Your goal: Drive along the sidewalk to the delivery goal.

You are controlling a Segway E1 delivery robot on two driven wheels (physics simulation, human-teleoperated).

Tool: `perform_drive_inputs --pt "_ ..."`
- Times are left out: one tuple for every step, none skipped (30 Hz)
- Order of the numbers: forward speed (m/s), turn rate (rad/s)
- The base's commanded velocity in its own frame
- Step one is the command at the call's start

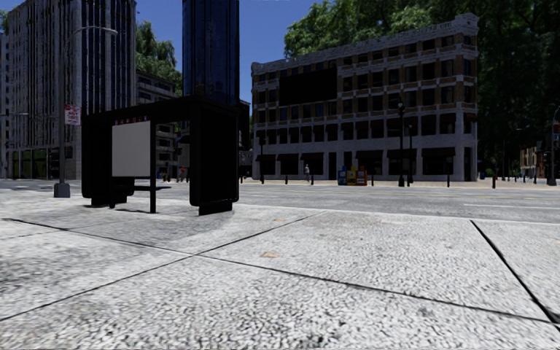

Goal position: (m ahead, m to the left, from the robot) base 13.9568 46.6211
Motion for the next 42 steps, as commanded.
perform_drive_inputs --pt "0.00 1.13" --pt "0.00 1.13" --pt "0.00 1.13" --pt "0.00 1.13" --pt "0.00 1.13" --pt "0.00 1.13" --pt "0.00 1.13" --pt "0.00 1.13" --pt "0.00 1.13" --pt "0.00 1.13" --pt "0.00 1.03" --pt "0.00 0.00" --pt "0.00 0.00" --pt "0.00 0.00" --pt "0.00 0.00" --pt "0.00 0.00" --pt "0.00 0.00" --pt "0.00 0.00" --pt "0.08 0.00" --pt "0.13 0.00" --pt "0.15 0.00" --pt "0.16 -0.82" --pt "0.16 -1.20" --pt "0.16 -1.20" --pt "0.16 -1.20" --pt "0.16 -1.20" --pt "0.16 -1.20" --pt "0.19 -1.20" --pt "0.19 -1.20" --pt "0.47 -1.20" --pt "0.96 -1.20" --pt "1.20 -1.20" --pt "1.20 -1.20" --pt "1.28 -1.20" --pt "1.33 -1.20" --pt "1.43 -1.20" --pt "1.48 -1.20" --pt "1.48 -1.20" --pt "1.50 -1.20" --pt "1.54 -1.20" --pt "1.59 -0.88" --pt "1.64 -0.03"
